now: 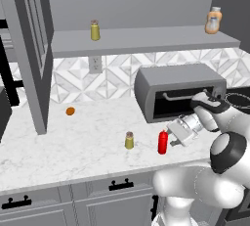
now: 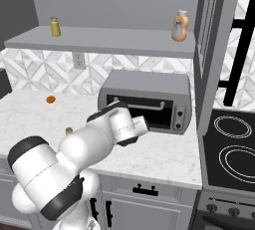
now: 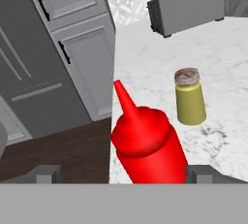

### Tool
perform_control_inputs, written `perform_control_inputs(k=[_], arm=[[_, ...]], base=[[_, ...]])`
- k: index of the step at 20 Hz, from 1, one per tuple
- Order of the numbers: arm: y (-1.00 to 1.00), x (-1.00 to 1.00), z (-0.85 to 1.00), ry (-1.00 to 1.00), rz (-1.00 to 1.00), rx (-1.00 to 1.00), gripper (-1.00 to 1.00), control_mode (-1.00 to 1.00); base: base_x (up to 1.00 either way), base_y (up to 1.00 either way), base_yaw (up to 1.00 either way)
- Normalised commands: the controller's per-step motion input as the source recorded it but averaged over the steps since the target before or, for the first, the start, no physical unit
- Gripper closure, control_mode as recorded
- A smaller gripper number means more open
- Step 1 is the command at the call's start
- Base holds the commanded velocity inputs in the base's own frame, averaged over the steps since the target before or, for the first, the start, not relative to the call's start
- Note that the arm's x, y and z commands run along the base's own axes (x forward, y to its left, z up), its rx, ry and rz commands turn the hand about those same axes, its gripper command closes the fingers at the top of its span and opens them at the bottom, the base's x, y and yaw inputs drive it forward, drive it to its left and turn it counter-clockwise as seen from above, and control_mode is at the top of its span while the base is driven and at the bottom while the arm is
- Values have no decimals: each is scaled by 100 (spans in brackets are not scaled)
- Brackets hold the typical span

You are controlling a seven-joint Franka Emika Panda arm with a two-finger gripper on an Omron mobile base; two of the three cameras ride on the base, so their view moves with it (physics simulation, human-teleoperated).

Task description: Put the shaker and condiment bottle from the counter next to their counterparts in the cabinet.

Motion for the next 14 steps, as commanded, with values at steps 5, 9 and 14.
perform_control_inputs(k=[5, 9, 14], arm=[[0, 2, -3, 0, 0, 2, -100, -100], [0, 23, 0, -6, 0, 0, -100, -100], [0, 44, -1, -8, -5, 0, -100, -100]], base=[[0, 0, 0], [0, 0, 0], [0, 0, 0]])
